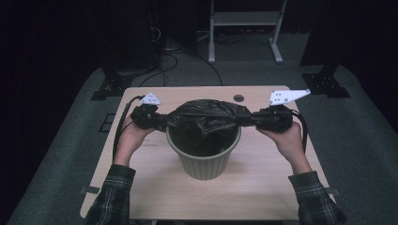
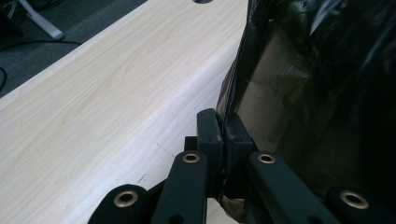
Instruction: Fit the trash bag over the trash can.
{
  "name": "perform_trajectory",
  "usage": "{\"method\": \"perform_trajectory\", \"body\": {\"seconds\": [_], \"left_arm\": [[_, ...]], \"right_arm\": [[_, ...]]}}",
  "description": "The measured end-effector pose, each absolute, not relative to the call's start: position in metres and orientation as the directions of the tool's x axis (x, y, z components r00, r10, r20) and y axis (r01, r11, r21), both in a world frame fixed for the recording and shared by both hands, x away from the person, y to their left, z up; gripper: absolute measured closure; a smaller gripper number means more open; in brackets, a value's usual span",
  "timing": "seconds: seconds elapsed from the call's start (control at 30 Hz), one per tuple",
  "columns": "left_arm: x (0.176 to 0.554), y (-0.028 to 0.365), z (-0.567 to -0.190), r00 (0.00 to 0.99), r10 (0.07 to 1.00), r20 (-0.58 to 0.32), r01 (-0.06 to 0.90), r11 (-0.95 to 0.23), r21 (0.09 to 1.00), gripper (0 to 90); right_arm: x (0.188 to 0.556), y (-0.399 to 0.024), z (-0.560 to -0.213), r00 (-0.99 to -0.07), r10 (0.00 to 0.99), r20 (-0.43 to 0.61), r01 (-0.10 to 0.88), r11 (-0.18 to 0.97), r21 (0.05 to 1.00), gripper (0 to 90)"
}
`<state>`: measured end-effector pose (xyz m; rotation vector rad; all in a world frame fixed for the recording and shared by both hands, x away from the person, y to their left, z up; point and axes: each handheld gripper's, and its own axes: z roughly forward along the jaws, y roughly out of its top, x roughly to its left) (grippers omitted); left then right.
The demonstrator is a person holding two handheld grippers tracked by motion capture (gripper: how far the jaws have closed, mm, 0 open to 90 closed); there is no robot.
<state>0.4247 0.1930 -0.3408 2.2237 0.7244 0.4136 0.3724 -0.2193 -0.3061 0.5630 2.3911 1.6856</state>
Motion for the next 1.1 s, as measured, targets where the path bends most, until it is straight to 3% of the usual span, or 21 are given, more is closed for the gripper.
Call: {"method": "perform_trajectory", "body": {"seconds": [0.63, 1.1], "left_arm": [[0.422, 0.194, -0.340, 0.787, 0.613, 0.068, 0.368, -0.555, 0.746, 87.8], [0.423, 0.192, -0.343, 0.793, 0.606, 0.064, 0.373, -0.565, 0.736, 89.0]], "right_arm": [[0.310, -0.220, -0.336, -0.947, 0.311, 0.085, 0.189, 0.321, 0.928, 90.0], [0.297, -0.206, -0.376, -0.951, 0.277, 0.135, 0.239, 0.385, 0.892, 90.0]]}}
